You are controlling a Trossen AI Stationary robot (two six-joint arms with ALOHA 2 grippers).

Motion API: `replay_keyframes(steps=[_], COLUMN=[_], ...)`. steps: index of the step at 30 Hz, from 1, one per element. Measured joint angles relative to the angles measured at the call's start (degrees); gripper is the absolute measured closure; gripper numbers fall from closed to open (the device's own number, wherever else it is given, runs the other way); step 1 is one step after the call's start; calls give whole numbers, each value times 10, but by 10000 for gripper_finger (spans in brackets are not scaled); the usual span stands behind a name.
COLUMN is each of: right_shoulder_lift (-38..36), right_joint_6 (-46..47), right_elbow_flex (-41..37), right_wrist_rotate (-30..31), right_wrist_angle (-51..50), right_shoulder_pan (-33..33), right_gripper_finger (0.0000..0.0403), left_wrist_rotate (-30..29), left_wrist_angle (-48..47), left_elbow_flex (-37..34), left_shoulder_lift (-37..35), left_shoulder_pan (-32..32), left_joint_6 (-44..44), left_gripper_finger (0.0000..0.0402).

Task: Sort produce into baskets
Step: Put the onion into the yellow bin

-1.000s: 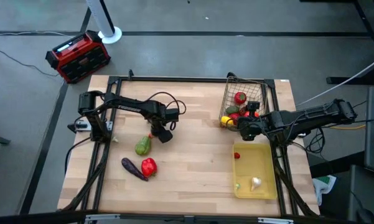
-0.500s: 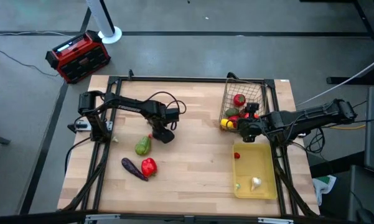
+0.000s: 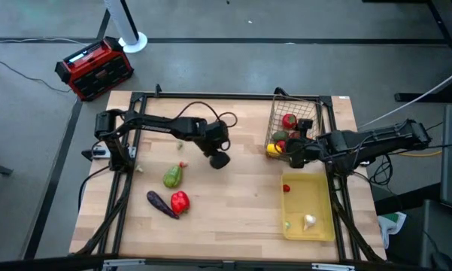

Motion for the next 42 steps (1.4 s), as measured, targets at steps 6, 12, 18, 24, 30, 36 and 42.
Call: replay_keyframes(steps=[6, 12, 18, 24, 30, 36, 42], right_shoulder_lift=[0, 0, 4, 18, 35, 43, 48], right_joint_6=[-13, -60, -126, -151, -156, -170, -181], right_elbow_flex=[2, 2, 2, 2, 2, 2, 2], right_wrist_rotate=[-99, -182, -210, -261, -288, -291, -297], right_wrist_angle=[111, 238, 325, 383, 411, 451, 480], right_shoulder_pan=[0, 1, 1, 1, 0, 0, 0], right_gripper_finger=[45, 45, 45, 45, 45, 45, 45], left_wrist_rotate=[59, 90, 100, 100, 101, 100, 100], left_wrist_angle=[198, 344, 402, 432, 478, 513, 532], left_elbow_flex=[8, 9, 8, 8, 8, 8, 8], left_shoulder_lift=[0, 0, 0, 0, 0, 0, 0], left_shoulder_pan=[0, 0, -4, -12, -19, -24, -31], left_joint_6=[-4, -25, -26, -26, -27, -33, -26], left_gripper_finger=[127, 127, 127, 127, 127, 127, 127])
